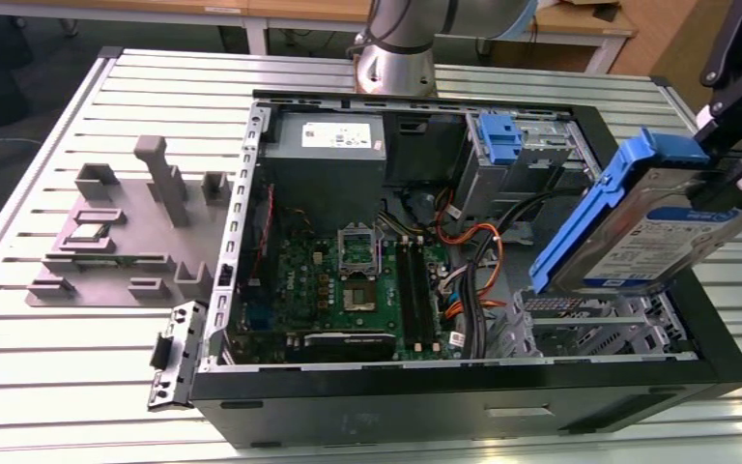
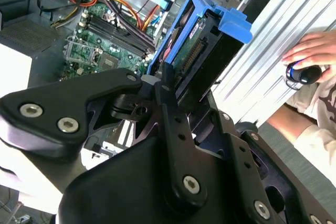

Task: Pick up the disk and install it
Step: 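Insert the disk into the insertion slot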

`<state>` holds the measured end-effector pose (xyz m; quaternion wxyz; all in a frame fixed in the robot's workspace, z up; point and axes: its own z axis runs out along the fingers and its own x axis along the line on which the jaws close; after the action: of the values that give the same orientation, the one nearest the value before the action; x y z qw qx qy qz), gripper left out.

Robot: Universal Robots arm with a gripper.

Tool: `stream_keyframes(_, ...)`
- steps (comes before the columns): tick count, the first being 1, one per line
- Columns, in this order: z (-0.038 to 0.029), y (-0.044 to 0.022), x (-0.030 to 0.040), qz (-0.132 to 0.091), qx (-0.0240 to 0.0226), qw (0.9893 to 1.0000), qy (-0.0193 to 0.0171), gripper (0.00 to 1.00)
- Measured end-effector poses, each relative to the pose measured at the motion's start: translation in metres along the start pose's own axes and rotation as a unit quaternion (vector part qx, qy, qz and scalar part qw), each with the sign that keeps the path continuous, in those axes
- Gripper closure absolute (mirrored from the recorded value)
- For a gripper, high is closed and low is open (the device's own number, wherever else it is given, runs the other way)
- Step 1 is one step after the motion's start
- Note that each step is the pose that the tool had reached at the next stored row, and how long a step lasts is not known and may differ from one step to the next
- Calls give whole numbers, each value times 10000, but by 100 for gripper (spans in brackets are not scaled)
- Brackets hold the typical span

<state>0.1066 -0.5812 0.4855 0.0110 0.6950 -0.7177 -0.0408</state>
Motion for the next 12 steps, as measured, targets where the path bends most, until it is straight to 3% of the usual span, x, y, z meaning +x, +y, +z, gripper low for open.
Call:
stream_keyframes(5, 44, -45, 1, -2, 0, 10000, 1, 65)
stream_keyframes(12, 100, -50, 3, -1, 0, 10000, 0, 65)
